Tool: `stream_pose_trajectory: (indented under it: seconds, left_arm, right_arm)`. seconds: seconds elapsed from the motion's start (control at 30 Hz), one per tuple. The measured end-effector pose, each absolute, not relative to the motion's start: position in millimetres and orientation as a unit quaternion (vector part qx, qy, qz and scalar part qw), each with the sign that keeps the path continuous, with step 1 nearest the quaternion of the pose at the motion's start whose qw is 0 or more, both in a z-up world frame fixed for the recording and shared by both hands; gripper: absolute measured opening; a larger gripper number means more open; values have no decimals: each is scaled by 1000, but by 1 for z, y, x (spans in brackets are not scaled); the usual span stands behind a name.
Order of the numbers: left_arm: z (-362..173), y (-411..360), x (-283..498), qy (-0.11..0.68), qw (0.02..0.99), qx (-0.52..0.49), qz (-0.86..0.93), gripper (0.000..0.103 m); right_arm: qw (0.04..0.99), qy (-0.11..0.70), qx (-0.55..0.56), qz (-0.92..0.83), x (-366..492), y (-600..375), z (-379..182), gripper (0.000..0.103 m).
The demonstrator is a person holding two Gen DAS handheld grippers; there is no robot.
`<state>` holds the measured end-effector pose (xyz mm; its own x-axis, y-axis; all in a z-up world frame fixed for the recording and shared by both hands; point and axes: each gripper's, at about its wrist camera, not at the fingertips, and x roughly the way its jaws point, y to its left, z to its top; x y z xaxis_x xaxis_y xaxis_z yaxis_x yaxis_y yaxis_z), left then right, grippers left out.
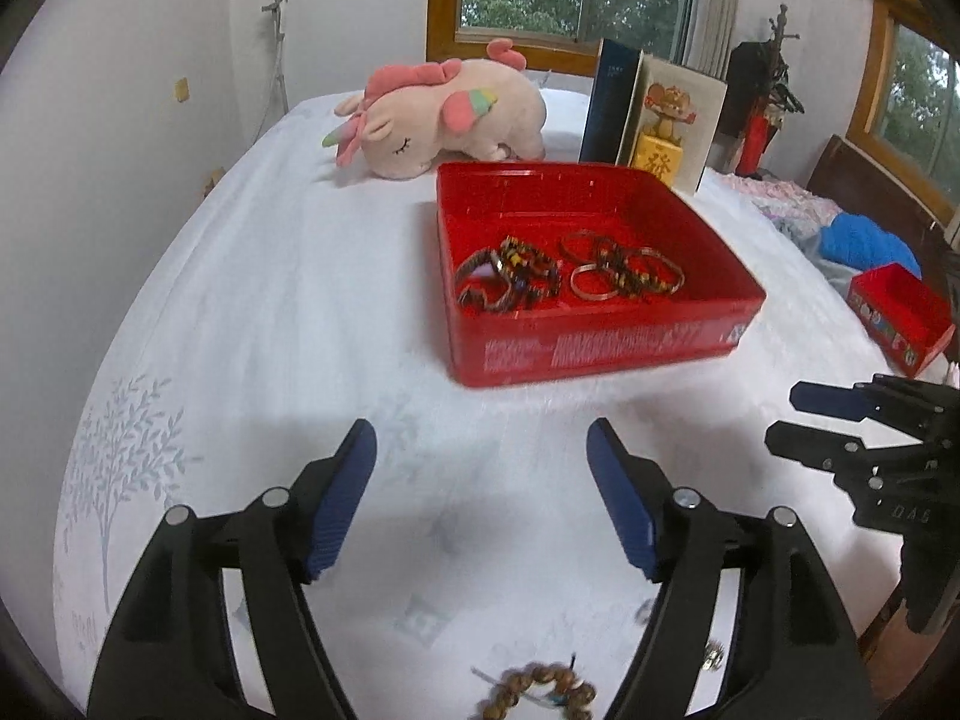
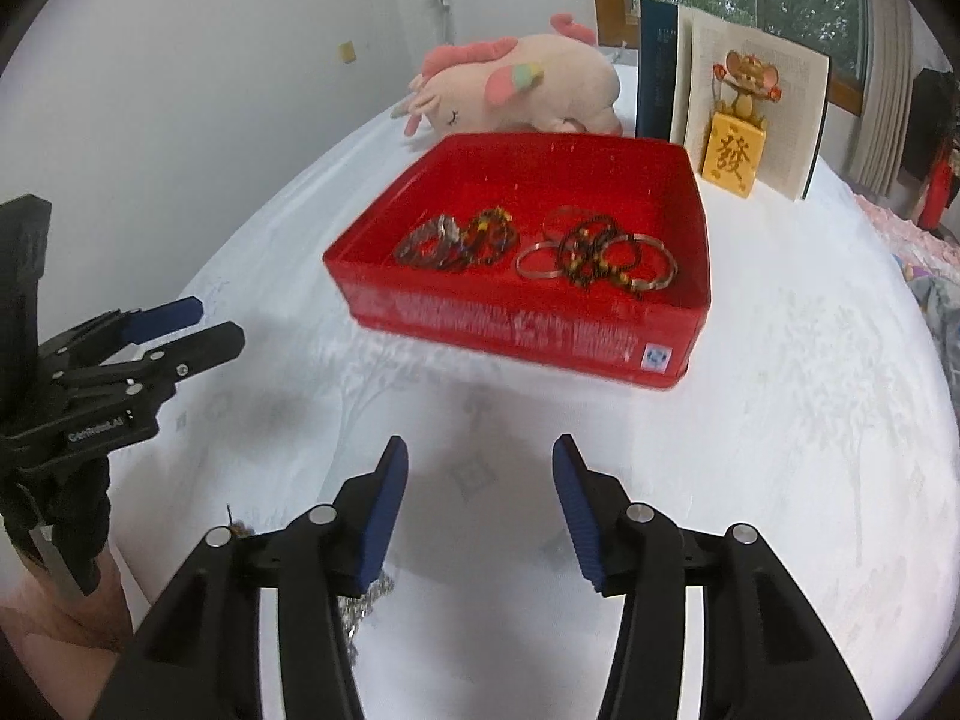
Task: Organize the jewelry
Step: 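Move the left tool to the wooden bead bracelet while the right tool approaches the silver chain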
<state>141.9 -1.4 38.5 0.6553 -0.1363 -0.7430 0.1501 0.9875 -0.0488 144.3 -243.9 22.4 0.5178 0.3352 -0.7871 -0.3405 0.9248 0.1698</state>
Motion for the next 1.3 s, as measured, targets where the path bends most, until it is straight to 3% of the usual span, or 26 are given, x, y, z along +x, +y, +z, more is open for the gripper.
stream_pose_trajectory:
  seconds: [0.2,0.83,1.3]
  left_arm:
    - [23,5,121,419,904,21,-75,80]
    - [-18,21,58,472,878,43,-74,81]
    - [-44,14,47,504,858,40,-88,81]
  right_arm:
    - [862,464,-5,205,128,-242,11,55]
    - [814,522,-32,253,88,-212,-35,56]
    - [814,517,-69,256,84,-184,-44,62]
